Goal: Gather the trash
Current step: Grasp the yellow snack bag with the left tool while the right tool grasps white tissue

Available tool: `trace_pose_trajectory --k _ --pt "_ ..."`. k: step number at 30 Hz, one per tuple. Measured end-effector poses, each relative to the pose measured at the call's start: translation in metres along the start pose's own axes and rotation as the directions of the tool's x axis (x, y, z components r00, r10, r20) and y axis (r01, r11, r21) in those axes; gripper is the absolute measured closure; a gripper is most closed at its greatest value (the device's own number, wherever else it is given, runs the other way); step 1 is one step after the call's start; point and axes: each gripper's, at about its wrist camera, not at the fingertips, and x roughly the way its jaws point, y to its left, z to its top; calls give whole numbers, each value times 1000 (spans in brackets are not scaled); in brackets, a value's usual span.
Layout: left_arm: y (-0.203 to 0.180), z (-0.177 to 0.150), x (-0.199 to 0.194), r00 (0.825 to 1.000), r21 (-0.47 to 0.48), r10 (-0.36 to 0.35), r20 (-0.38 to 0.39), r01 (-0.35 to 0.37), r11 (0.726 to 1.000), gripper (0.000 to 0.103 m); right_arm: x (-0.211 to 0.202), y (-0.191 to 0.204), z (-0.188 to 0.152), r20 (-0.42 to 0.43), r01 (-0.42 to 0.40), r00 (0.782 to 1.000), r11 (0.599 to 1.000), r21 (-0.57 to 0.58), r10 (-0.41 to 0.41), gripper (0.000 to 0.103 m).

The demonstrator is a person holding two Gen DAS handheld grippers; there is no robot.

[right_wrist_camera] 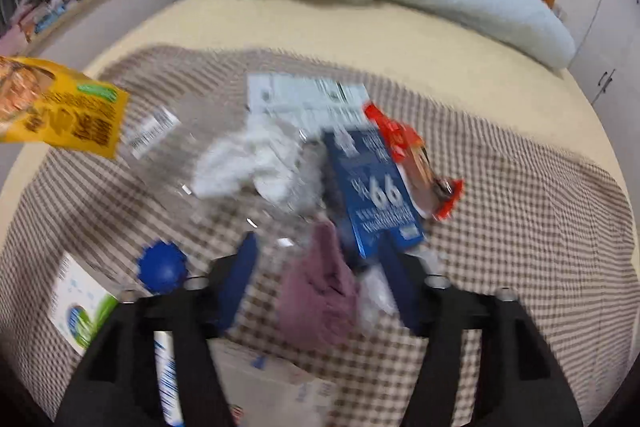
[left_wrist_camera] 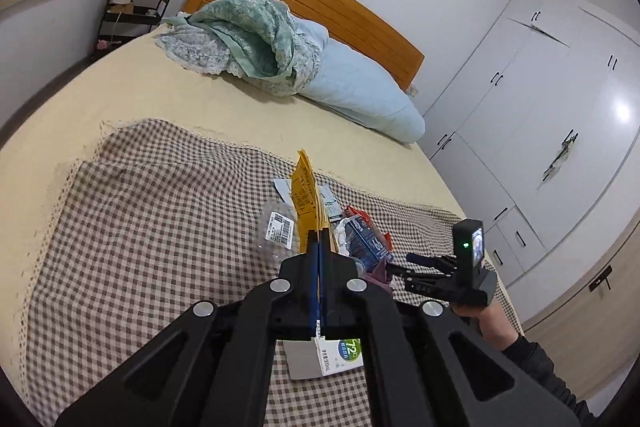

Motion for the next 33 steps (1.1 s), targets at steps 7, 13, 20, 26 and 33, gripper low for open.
trace_pose_trajectory --k 7,13,20,26,33 --pt "-3 -2 6 1000 11 15 -12 -15 1000 103 18 -35 -1 20 -87 996 989 120 85 40" --pt "1 -1 16 999 16 32 -17 -31 999 103 29 -6 50 119 -292 953 947 132 277 40" --pt "6 0 25 998 18 40 -39 -40 999 103 95 14 74 -3 -332 939 905 266 345 95" --pt "3 1 17 999 10 36 -34 -36 999 103 37 -7 74 103 -371 929 880 297 356 95" --pt "-46 11 -23 1000 43 17 -7 -16 999 103 -55 -13 71 174 -350 932 912 213 318 96"
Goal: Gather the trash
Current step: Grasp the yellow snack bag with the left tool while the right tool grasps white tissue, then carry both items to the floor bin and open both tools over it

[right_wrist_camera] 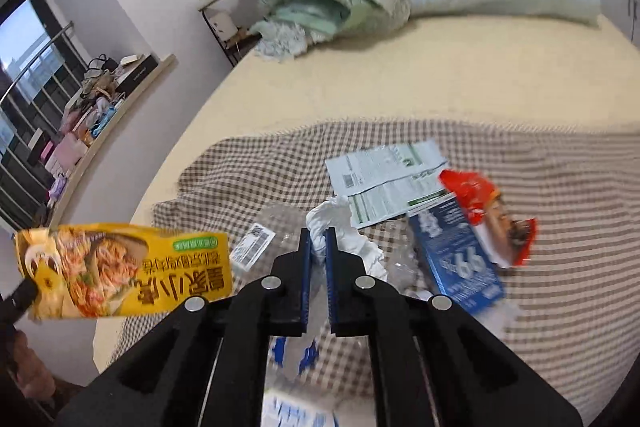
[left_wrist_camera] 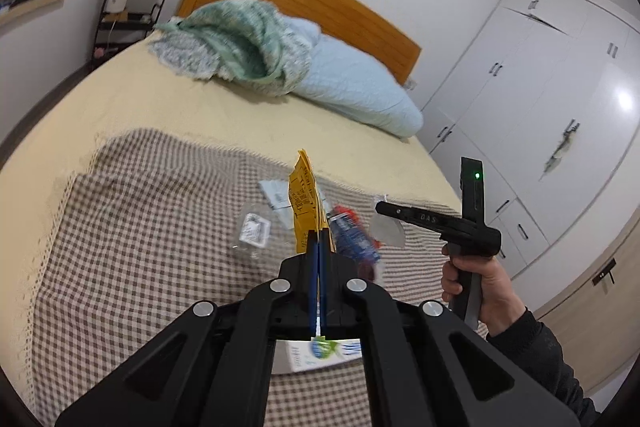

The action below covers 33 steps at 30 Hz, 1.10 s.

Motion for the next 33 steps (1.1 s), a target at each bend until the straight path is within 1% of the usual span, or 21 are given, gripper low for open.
trace_pose_trajectory --k 3,5,8,10,13,14,16,18,19,20,21,22,24,25,26,28,29,30,31,32,33 --pt "-30 1 -25 1000 21 -1 16 0 1000 103 -43 6 -9 19 19 1000 1000 -21 -19 96" --pt "-50 -4 -41 1000 39 -1 22 0 999 103 -71 8 -22 27 34 999 999 -32 -33 96" --pt "-86 -19 -62 1000 73 -28 4 28 997 103 -120 6 -49 46 63 997 997 -45 -61 96" --pt "-112 -34 -70 999 107 -44 -16 46 993 103 -145 1 -65 58 76 996 996 -46 -73 96" --pt "-155 -66 -72 994 148 -79 -74 89 985 103 -197 -11 -108 82 94 993 995 -41 -90 96" --pt "-171 -80 -71 991 167 -89 -100 105 980 103 -208 -15 -120 85 98 992 995 -35 -94 96" --pt "-198 -107 -66 983 198 -106 -149 135 971 103 -232 -24 -151 91 116 990 993 -34 -113 96" --pt "-228 -140 -60 971 226 -126 -205 172 959 103 -258 -37 -191 94 120 989 993 -15 -118 96" --pt "-240 -155 -57 965 236 -134 -227 188 953 103 -267 -42 -205 97 121 988 993 -4 -120 96" --pt "-257 -180 -53 952 253 -147 -270 217 943 103 -277 -49 -227 96 119 988 993 13 -120 96" --pt "-268 -197 -49 942 264 -154 -299 236 935 103 -289 -57 -253 96 116 988 993 32 -119 96" --pt "-278 -213 -45 932 273 -158 -327 253 928 103 -295 -61 -266 96 114 988 993 44 -118 96" --pt "-303 -259 -33 898 301 -157 -410 296 906 103 -312 -74 -312 87 123 988 990 72 -129 96" --pt "-317 -286 -26 872 312 -154 -464 324 893 103 -319 -83 -340 88 122 988 987 102 -131 96" --pt "-328 -310 -19 849 316 -153 -506 348 883 103 -325 -87 -357 86 120 988 986 120 -131 96" --pt "-341 -348 -10 807 318 -147 -572 383 867 103 -335 -97 -400 84 134 985 978 162 -149 96" --pt "-351 -376 -1 773 317 -139 -619 407 857 103 -338 -102 -424 72 138 986 974 182 -153 96" --pt "-356 -391 6 755 318 -129 -643 417 851 103 -342 -106 -449 67 149 984 968 201 -166 96" --pt "-363 -415 15 726 320 -111 -679 429 845 103 -346 -110 -465 66 150 984 964 220 -168 96" --pt "-367 -430 22 706 322 -96 -702 434 841 103 -348 -115 -492 55 158 983 957 245 -177 96" --pt "-373 -450 30 679 324 -77 -730 443 836 103 -352 -118 -507 51 171 980 950 262 -190 96"
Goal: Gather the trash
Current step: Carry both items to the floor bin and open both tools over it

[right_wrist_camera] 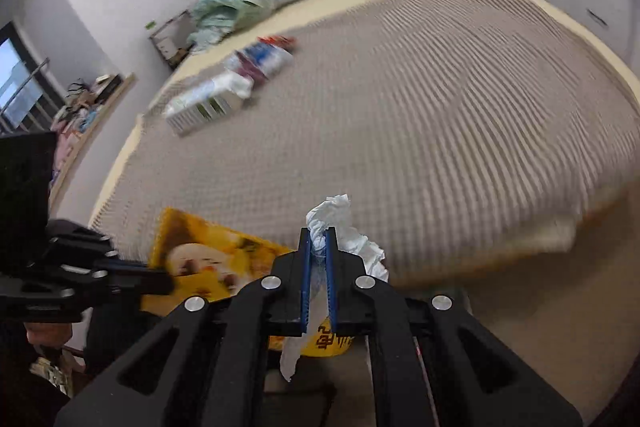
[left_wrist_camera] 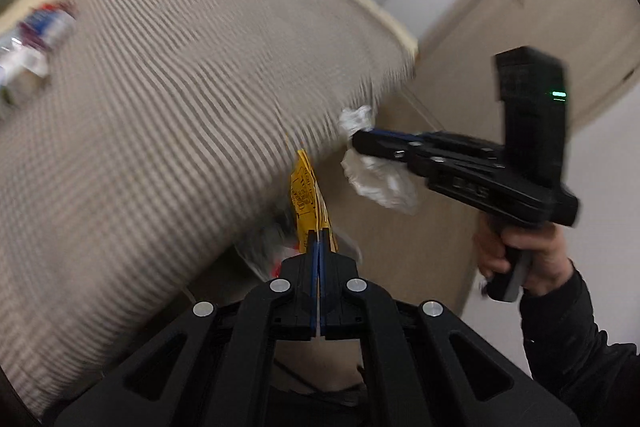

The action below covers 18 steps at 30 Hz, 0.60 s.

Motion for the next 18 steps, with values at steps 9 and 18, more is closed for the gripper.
trace_pose_trajectory --k 9,18 --pt "-35 -19 164 955 129 59 -292 -22 991 103 17 -93 -124 -99 83 993 963 256 -59 96" --pt "-45 -24 306 884 218 165 -436 -74 973 103 78 -161 -188 -225 173 971 889 424 -81 96"
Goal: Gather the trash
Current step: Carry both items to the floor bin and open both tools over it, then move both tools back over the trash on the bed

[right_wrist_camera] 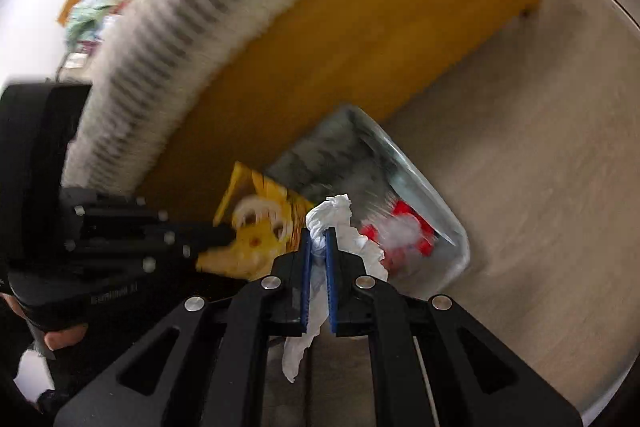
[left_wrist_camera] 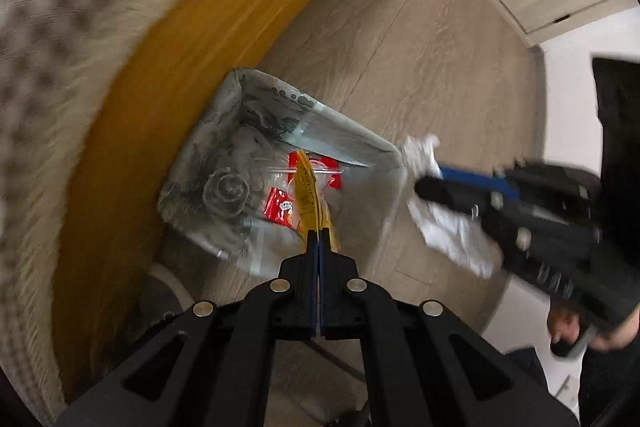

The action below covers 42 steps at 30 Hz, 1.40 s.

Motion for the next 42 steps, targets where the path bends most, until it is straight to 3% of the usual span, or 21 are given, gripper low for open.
trace_pose_trajectory --k 3,5,10,11,13,14,16,19,22,26,30,31,32,33,37,42 --pt "-2 17 29 997 2 -29 -66 29 1000 103 22 -19 -7 -49 24 999 998 49 -22 96" --pt "-4 23 49 995 22 -7 -97 10 1000 103 35 -33 -10 -75 30 997 996 82 -24 96" --pt "1 25 78 991 33 -50 -125 55 998 103 54 -50 -4 -89 18 996 990 142 -5 96" --pt "4 23 86 993 58 -15 -117 22 998 98 58 -51 -2 -94 22 996 989 145 -8 96" --pt "8 24 103 984 108 107 -139 -92 990 65 66 -51 2 -102 19 995 988 151 -4 96" --pt "13 23 110 974 134 166 -155 -145 980 64 70 -51 4 -104 20 995 987 157 -4 96" --pt "20 21 113 961 159 218 -170 -192 968 64 79 -50 6 -107 16 994 986 163 2 96" --pt "21 18 91 951 198 259 -171 -224 954 55 88 -49 13 -99 -7 995 986 165 24 96" --pt "17 8 42 967 224 228 -114 -199 954 49 98 -44 24 -103 -26 994 988 149 41 96" --pt "38 -5 -37 993 69 118 28 -119 990 45 117 -27 39 -129 -45 990 994 102 58 96" --pt "59 -17 -94 985 -46 96 147 -90 995 43 141 -9 53 -151 -34 988 997 70 44 93" --pt "63 -19 -101 981 -58 99 164 -91 994 43 146 -7 57 -146 -26 989 998 65 36 74" --pt "66 -20 -108 979 -69 98 181 -87 994 43 151 -5 62 -142 -20 989 998 63 29 34" --pt "68 -21 -113 976 -77 102 192 -89 993 43 154 -4 66 -140 2 990 997 73 9 24" --pt "71 -27 -120 974 -84 113 197 -98 992 43 142 -6 76 -97 -11 995 994 113 23 24" --pt "72 -41 -103 976 -95 104 192 -87 992 43 106 -3 71 -88 33 996 996 82 -26 24"
